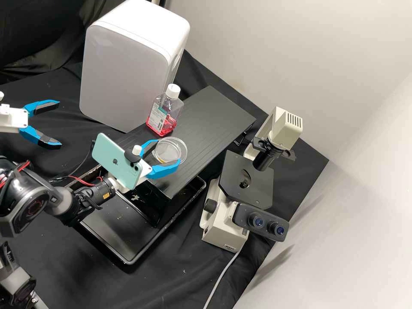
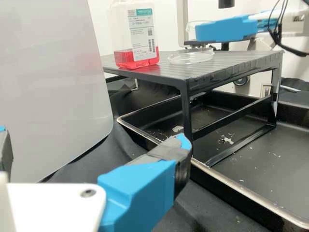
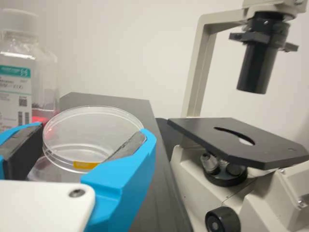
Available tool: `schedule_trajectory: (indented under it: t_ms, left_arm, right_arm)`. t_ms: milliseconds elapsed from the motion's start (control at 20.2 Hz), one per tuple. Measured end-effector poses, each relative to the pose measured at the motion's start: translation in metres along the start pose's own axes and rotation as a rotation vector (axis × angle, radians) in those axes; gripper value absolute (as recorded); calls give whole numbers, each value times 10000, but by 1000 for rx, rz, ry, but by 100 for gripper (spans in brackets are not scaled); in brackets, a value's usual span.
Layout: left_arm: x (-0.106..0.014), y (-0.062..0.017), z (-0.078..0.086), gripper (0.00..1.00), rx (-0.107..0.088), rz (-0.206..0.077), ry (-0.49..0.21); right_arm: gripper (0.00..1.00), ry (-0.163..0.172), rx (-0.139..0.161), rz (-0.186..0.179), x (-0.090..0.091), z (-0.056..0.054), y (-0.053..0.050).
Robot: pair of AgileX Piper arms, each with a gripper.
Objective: Place the lid on the petri dish
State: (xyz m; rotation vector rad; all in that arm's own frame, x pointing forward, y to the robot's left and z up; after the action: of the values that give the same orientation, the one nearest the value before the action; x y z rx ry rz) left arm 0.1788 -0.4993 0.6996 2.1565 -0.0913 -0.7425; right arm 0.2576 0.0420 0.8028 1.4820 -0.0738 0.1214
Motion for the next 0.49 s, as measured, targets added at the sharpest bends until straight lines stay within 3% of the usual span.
schedule_trajectory:
  t_ms: [297,495]
  left_arm:
    - [0,0,0,100,0,0,0]
    - [0,0,0,100,0,0,0]
  right_arm:
    - [0,7,4,8,2,-23,17]
    - [0,34,8,-21,55,-96,-79]
